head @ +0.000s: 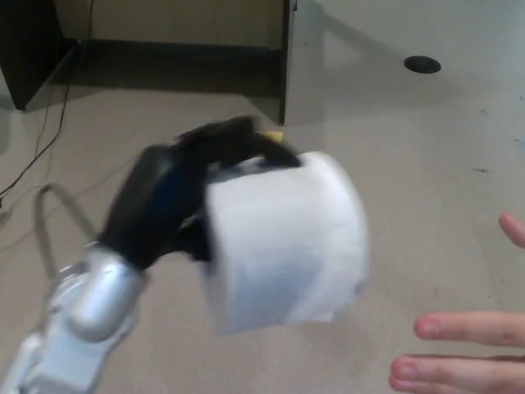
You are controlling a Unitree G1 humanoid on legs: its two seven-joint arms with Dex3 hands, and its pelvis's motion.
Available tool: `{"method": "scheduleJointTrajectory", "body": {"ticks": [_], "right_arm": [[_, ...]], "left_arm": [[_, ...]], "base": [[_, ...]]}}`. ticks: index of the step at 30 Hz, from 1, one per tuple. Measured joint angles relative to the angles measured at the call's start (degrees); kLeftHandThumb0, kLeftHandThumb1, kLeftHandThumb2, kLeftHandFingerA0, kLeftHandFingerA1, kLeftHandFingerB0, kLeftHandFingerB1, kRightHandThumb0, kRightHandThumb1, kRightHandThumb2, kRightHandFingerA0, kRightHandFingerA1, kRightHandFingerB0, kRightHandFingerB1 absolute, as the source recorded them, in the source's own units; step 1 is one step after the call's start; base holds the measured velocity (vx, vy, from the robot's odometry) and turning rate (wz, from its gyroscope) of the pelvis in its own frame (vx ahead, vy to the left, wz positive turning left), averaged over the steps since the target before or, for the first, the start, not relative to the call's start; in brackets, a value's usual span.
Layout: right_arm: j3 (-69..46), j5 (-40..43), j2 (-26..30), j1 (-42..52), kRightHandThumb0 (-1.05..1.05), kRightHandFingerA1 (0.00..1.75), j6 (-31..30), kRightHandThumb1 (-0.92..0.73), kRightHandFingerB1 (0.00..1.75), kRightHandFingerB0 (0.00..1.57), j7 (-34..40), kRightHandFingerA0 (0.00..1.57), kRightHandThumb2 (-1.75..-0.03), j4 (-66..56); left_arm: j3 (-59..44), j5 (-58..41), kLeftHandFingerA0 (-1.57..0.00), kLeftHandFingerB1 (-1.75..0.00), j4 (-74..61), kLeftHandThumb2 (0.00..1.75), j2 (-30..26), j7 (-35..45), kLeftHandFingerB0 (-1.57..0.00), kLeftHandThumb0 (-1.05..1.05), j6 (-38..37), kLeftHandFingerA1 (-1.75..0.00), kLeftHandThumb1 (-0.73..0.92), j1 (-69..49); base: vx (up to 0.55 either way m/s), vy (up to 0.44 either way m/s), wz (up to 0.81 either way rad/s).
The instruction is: A person is holding a toilet paper roll and the robot extends its left hand to grab the roll by inserting its thumb into the gap in the middle and brings its hand down by its side. Then it extends its arm again to hand the toilet paper roll back to the person.
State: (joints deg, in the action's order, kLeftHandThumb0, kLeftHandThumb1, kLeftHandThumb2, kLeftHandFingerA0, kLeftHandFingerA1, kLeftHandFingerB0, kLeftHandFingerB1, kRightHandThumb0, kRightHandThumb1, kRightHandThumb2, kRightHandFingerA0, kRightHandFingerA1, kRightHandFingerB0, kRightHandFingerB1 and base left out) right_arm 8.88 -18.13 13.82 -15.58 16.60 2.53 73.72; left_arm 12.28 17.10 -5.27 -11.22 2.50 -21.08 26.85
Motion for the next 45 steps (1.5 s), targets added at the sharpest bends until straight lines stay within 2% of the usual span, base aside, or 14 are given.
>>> {"method": "scheduleJointTrajectory", "body": {"ticks": [15, 19, 21, 22, 23, 24, 25, 26, 27, 29, 36, 37, 38, 45], "right_arm": [[1.6, -0.2, -0.1, -1.1, -0.38, 0.54, 0.3, -0.66, 0.42, 0.58, -0.3, 0.71, -0.61, -0.1], [2.2, -0.5, -0.1, -1.1, -0.37, 0.55, 0.5, -0.65, 0.42, 0.59, -0.5, 0.72, -0.60, -0.1], [2.3, -0.5, -0.1, -1.1, -0.37, 0.59, 0.5, -0.65, 0.43, 0.60, -0.6, 0.74, -0.60, -0.1], [2.3, -0.5, -0.1, -1.2, -0.37, 0.60, 0.5, -0.64, 0.43, 0.60, -0.6, 0.74, -0.60, -0.1], [2.3, -0.6, -0.1, -1.2, -0.37, 0.60, 0.5, -0.64, 0.43, 0.60, -0.6, 0.74, -0.60, -0.1], [2.4, -0.6, -0.1, -1.2, -0.37, 0.60, 0.5, -0.64, 0.43, 0.60, -0.7, 0.74, -0.60, -0.1], [2.5, -0.6, -0.1, -1.2, -0.37, 0.57, 0.5, -0.65, 0.43, 0.60, -0.7, 0.73, -0.60, -0.1], [2.5, -0.6, -0.1, -1.1, -0.37, 0.57, 0.5, -0.65, 0.43, 0.60, -0.7, 0.73, -0.60, -0.1], [2.6, -0.6, -0.1, -1.1, -0.38, 0.56, 0.5, -0.65, 0.43, 0.60, -0.8, 0.73, -0.60, -0.1], [2.8, -0.7, -0.1, -1.1, -0.38, 0.57, 0.5, -0.64, 0.43, 0.60, -0.8, 0.75, -0.60, 0.0], [2.9, -0.8, -0.1, -2.5, -0.39, 0.56, 0.1, -0.65, 0.42, 0.60, -1.0, 0.72, -0.60, 0.0], [3.1, -0.9, -0.1, -2.6, -0.39, 0.53, 0.2, -0.65, 0.43, 0.59, -1.0, 0.71, -0.60, -0.1], [3.4, -1.1, 0.0, -2.5, -0.38, 0.55, 0.2, -0.65, 0.42, 0.60, -1.0, 0.72, -0.60, -0.1], [3.6, -1.5, 0.2, -2.3, -0.38, 0.57, 0.3, -0.65, 0.43, 0.58, -1.0, 0.73, -0.60, 0.0]], "left_arm": [[16.0, 6.7, -0.75, -1.35, -8.0, 0.63, 15.1, 5.7, -0.69, -0.21, 14.6, -1.58, 0.76, 10.9], [18.1, 8.4, -0.78, -1.10, -11.8, 0.66, 15.3, 6.8, -0.78, -0.14, 17.7, -1.53, 0.77, 9.2], [18.5, 8.9, -0.80, -0.55, -13.2, 0.61, 15.3, 7.4, -0.80, -0.15, 18.8, -1.36, 0.68, 7.9], [18.7, 9.3, -0.79, -0.44, -13.9, 0.59, 15.3, 7.6, -0.64, -0.16, 19.6, -0.93, 0.62, 7.4], [18.7, 9.7, -0.67, -0.46, -14.4, 0.69, 15.3, 7.7, -0.49, -0.29, 20.1, -0.64, 0.51, 6.9], [18.8, 10.1, -0.67, -0.46, -14.8, 0.69, 15.3, 7.7, -0.49, -0.29, 20.5, -0.64, 0.51, 6.5], [19.1, 11.0, -0.12, -0.50, -15.6, 0.91, 15.3, 7.7, -0.09, -0.22, 21.3, -0.52, 0.38, 5.7], [19.3, 11.7, -0.12, -0.50, -16.3, 0.91, 15.2, 7.9, -0.09, -0.22, 22.0, -0.52, 0.38, 5.0], [19.4, 12.2, -0.10, -0.32, -17.0, 0.63, 15.2, 8.1, -0.07, -0.53, 22.7, -0.39, 0.40, 4.5], [19.5, 13.2, 0.00, -0.18, -17.7, 0.75, 15.1, 8.4, 0.00, -0.57, 23.8, -0.22, 0.36, 3.7], [17.3, 14.5, 0.00, -0.11, -17.4, 0.78, 13.5, 8.7, 0.00, -0.64, 24.6, -0.16, 0.37, 4.0], [16.7, 14.5, 0.00, -0.11, -17.7, 0.58, 13.1, 8.7, 0.00, -0.73, 24.7, -0.23, 0.43, 3.9], [15.9, 14.5, 0.00, -0.11, -18.2, 0.78, 12.6, 8.9, 0.00, -0.63, 24.8, -0.17, 0.37, 3.8], [8.5, 11.2, 0.00, -0.04, -21.3, 0.73, 8.9, 13.5, 0.00, -0.60, 28.0, -0.07, 0.39, 4.5]], "base": [[0.00, 0.000, 0.00], [0.00, 0.000, 0.00], [0.00, 0.000, 0.00], [0.00, 0.000, 0.00], [0.00, 0.000, 0.00], [0.00, 0.000, 0.00], [0.00, 0.000, 0.00], [0.00, 0.000, 0.00], [0.00, 0.000, 0.00], [0.00, 0.000, 0.00], [0.00, 0.000, 0.00], [0.00, 0.000, 0.00], [0.00, 0.000, 0.00], [0.00, 0.000, 0.00]]}}
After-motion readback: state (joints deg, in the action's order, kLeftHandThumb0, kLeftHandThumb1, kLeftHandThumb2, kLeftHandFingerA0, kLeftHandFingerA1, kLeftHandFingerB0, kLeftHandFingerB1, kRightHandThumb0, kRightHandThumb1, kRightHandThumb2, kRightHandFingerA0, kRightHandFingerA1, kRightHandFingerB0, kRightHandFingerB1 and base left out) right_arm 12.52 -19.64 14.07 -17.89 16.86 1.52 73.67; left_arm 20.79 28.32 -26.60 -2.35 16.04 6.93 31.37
